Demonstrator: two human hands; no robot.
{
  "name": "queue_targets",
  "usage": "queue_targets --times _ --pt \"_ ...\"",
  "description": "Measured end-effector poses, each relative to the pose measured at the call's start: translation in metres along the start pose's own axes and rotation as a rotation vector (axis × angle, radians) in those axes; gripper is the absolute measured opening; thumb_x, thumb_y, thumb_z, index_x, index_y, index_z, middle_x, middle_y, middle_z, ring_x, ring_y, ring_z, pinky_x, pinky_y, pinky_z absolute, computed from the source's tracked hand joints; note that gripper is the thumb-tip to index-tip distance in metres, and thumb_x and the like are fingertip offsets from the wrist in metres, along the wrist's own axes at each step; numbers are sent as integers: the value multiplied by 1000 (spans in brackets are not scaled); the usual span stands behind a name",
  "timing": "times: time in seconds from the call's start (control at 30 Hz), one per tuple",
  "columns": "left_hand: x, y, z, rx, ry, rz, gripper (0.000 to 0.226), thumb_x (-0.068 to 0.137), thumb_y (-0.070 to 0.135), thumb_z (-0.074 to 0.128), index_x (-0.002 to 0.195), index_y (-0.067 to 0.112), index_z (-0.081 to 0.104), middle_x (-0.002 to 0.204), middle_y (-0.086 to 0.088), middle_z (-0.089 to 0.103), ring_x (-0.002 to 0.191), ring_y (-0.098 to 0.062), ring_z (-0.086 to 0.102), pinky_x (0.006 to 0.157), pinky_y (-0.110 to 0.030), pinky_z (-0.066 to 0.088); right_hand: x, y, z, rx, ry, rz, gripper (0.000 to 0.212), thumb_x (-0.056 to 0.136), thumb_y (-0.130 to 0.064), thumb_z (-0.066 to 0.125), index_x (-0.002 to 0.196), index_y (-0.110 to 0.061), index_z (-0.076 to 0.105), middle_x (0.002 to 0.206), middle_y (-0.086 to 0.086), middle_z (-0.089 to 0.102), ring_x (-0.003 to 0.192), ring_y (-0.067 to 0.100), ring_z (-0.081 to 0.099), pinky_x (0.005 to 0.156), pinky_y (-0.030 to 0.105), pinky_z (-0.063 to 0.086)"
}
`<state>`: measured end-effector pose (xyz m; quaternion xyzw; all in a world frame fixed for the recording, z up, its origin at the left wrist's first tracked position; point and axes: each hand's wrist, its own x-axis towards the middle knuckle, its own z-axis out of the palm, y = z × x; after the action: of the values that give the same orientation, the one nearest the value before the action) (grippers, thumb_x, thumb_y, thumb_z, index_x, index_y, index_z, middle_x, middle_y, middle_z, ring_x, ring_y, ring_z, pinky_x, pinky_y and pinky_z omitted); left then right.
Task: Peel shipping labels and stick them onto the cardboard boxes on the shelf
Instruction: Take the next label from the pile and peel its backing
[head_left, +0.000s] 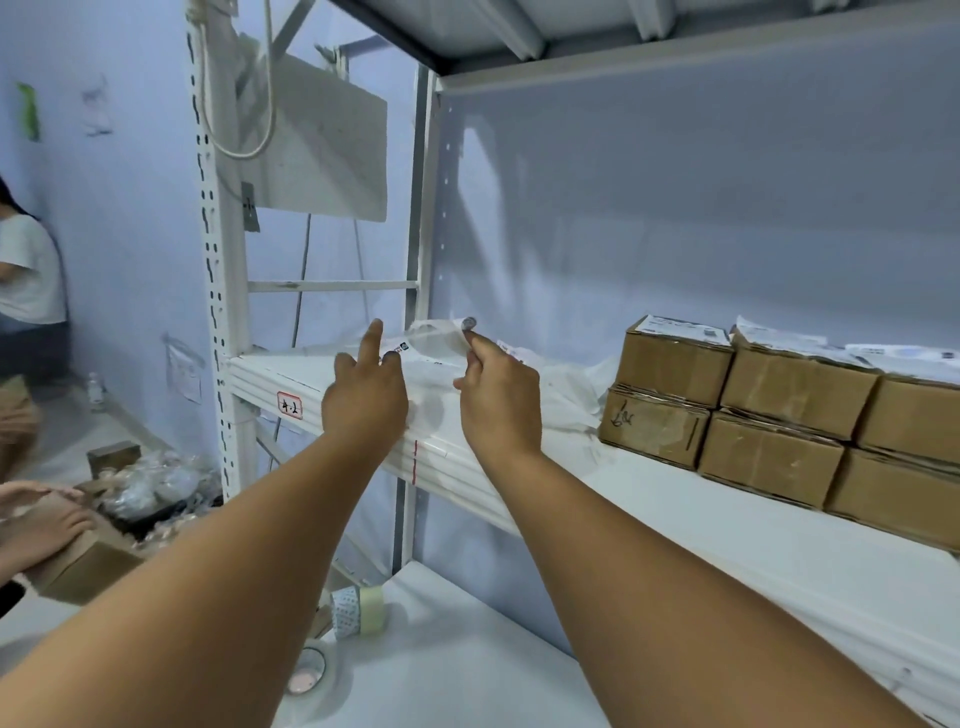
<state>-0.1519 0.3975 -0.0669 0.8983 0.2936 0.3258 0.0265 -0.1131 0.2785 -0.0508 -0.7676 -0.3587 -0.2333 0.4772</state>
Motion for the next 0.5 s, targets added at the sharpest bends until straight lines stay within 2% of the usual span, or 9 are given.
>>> queue_targets --times 0.1,0.17,0.2,0.27,0.33,0.37,0.43,0.5 --pt "-7 2 -3 186 130 81 44 88 7 45 132 12 48 154 -9 18 128 -35 27 94 -39 33 -8 -2 -7 23 -28 39 45 100 -7 31 140 -22 46 115 9 65 108 26 61 91 40 47" --pt "-11 8 -5 30 189 108 42 87 4 45 127 13 55 144 -11 37 126 -33 32 99 -39 29 -16 -1 -17 44 -7 59 47 99 -5 32 139 -22 47 115 10 65 108 26 61 91 38 47" --pt "-14 15 -8 -167 207 68 38 89 3 44 122 13 60 136 -10 46 122 -32 38 98 -37 31 -20 -2 -23 51 3 63 47 98 -5 33 138 -23 48 116 9 65 108 25 60 90 36 47" --pt "-23 37 -23 -782 143 -172 28 95 11 40 110 11 64 115 -8 61 109 -26 54 91 -33 40 -27 -2 -41 47 21 72 45 99 -6 34 137 -26 50 120 6 64 109 23 59 87 28 43" --pt "-38 62 -46 -1478 -54 -458 35 99 32 37 97 7 62 97 -10 66 89 -22 64 79 -29 48 -33 -4 -61 14 43 61 43 100 -8 35 135 -26 52 126 1 62 112 20 56 84 22 38" --pt "-44 71 -56 -1707 -169 -543 48 98 46 36 94 5 61 95 -12 66 87 -21 65 75 -29 51 -35 -6 -71 -5 46 50 43 100 -8 36 135 -26 52 131 -2 59 116 18 54 86 21 37" --pt "-56 86 -72 -1959 -367 -596 65 90 63 39 96 2 60 97 -14 66 94 -24 64 76 -32 52 -41 -9 -90 -39 34 33 43 99 -9 35 135 -26 52 136 -5 55 121 15 51 93 22 37" --pt "-67 99 -90 -2038 -469 -590 50 89 51 53 94 2 59 94 -13 65 93 -24 63 80 -32 52 -47 -12 -109 -126 28 -11 43 99 -10 36 135 -27 51 139 -7 52 127 15 45 98 25 36"
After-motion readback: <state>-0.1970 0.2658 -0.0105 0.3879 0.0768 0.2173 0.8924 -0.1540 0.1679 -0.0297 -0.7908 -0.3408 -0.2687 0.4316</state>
